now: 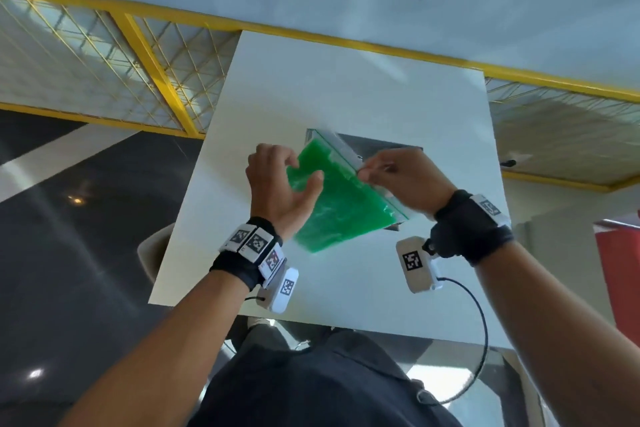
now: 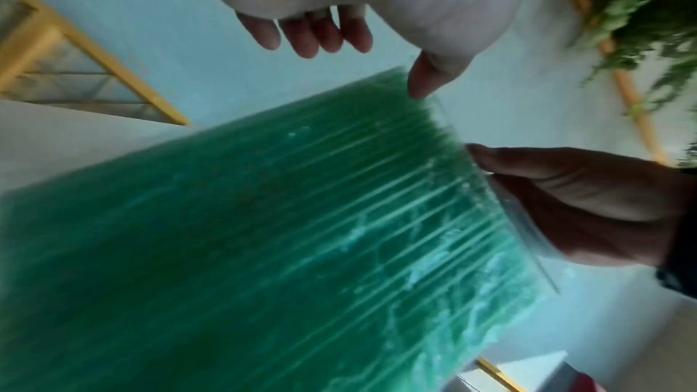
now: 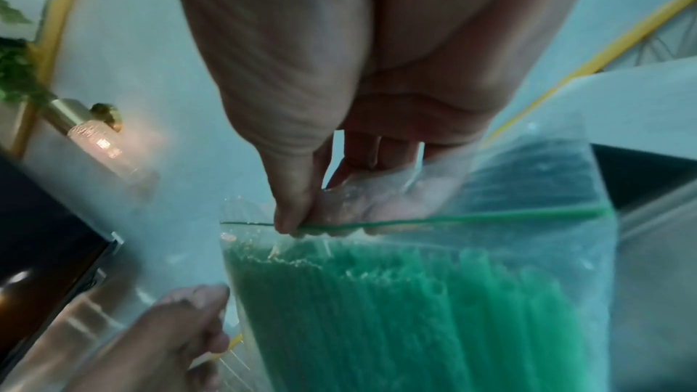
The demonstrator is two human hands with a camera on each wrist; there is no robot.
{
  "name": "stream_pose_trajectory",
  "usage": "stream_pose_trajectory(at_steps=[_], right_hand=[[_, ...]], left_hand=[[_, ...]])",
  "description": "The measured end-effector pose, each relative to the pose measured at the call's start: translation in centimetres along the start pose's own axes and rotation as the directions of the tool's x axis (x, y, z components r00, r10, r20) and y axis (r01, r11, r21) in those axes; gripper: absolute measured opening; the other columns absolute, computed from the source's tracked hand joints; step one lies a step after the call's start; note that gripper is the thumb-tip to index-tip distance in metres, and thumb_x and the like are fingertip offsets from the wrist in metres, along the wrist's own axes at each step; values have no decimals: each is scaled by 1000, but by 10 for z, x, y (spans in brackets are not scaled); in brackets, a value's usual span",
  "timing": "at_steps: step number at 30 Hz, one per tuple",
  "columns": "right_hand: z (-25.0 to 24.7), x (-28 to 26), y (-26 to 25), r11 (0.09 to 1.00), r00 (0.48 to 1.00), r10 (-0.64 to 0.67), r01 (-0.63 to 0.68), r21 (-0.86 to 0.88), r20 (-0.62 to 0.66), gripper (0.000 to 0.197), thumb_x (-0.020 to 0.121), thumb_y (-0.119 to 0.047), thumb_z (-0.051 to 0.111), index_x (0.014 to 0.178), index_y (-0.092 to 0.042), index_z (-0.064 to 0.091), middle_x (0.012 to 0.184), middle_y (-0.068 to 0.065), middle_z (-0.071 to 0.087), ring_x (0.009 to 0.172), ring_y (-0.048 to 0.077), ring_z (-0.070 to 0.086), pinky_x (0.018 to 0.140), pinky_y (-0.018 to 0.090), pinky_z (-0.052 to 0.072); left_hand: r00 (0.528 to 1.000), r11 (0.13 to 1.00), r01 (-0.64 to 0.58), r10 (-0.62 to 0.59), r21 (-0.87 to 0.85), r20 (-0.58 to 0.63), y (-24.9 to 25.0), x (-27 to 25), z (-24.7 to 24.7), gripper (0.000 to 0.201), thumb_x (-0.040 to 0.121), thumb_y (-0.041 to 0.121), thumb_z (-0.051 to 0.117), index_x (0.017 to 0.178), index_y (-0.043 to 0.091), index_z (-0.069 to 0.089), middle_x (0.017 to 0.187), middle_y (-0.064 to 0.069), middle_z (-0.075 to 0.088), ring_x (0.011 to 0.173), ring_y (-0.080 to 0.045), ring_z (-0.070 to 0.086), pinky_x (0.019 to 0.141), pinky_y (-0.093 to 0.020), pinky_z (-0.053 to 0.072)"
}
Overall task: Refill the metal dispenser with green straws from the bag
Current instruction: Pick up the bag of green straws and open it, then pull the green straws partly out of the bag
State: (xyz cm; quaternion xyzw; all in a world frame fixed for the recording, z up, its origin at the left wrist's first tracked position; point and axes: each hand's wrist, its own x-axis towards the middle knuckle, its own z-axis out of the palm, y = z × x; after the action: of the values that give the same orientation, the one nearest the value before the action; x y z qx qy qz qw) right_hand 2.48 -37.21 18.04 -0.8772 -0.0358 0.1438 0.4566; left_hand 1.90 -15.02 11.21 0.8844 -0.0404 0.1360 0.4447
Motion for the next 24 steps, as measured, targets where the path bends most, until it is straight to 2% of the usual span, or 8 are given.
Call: stream_pose_trajectory(at_steps=[2, 5, 9, 13, 16, 18, 21, 24], right_hand=[[3, -2, 6, 996, 1000, 24, -22, 85, -18, 9, 83, -23, 80, 77, -28, 75, 85, -2, 78, 79, 10, 71, 78, 24, 54], [9, -5, 14, 981, 998, 55, -51, 189, -16, 17, 76, -25, 85, 70, -18, 71, 77, 6, 75, 68, 14, 64, 71, 33, 53], [14, -11, 16, 961, 996, 73, -84, 262, 51, 24, 77, -22, 85, 73, -7, 66, 73, 6, 67, 67, 15, 58, 65, 32, 55], [14, -12, 12, 902, 992, 107, -124, 413, 65, 26, 79, -25, 82, 64, -19, 62, 69, 1, 63, 66, 13, 57, 62, 27, 54], [12, -11, 10, 823, 992, 114, -124, 554, 52, 26, 88, -19, 75, 67, -16, 60, 65, 0, 59, 61, 12, 57, 57, 27, 53], [9, -8, 11, 855, 992, 129, -109, 507, -5, 22, 89, -17, 74, 71, -13, 62, 69, 3, 61, 59, 11, 59, 56, 25, 54], [5, -2, 19, 936, 986, 144, -109, 334, -83, 20, 88, -17, 75, 80, -4, 63, 79, 10, 66, 63, 17, 68, 60, 30, 58], [3, 0, 27, 899, 980, 188, -148, 412, -59, 14, 86, -5, 75, 90, 1, 63, 87, 12, 67, 73, 26, 71, 68, 34, 62]], left_hand=[[993, 994, -100, 101, -37, 55, 20, -1, 5, 31, 81, 40, 65, 72, 15, 49, 75, 2, 50, 72, -21, 47, 73, -39, 39], [986, 987, -109, 123, -121, 113, 43, -1, 14, 42, 86, 43, 67, 60, 15, 47, 58, 4, 47, 55, -18, 45, 58, -34, 41], [985, 990, -85, 101, -116, 142, 50, 1, 24, 41, 90, 40, 63, 64, 11, 53, 60, -3, 54, 55, -21, 49, 52, -30, 39], [976, 961, -105, 149, -256, 159, 47, 6, 26, 30, 97, 23, 54, 74, 4, 55, 68, -10, 56, 62, -26, 50, 57, -37, 42], [979, 954, -70, 122, -290, 164, 42, 10, 20, 28, 99, 17, 52, 75, 3, 51, 64, 1, 46, 59, -13, 40, 55, -26, 35], [980, 959, -41, 93, -281, 174, 38, 11, 15, 28, 100, 17, 50, 75, 4, 50, 61, 7, 40, 55, -7, 35, 52, -22, 31], [990, 964, -2, 40, -265, 139, 29, 16, 6, 28, 100, 18, 49, 74, 9, 50, 58, 7, 39, 51, -8, 35, 49, -21, 30], [996, 974, -6, 27, -228, 87, 20, 25, -2, 28, 99, 17, 53, 72, 12, 47, 57, 7, 39, 50, -9, 34, 49, -20, 31]])
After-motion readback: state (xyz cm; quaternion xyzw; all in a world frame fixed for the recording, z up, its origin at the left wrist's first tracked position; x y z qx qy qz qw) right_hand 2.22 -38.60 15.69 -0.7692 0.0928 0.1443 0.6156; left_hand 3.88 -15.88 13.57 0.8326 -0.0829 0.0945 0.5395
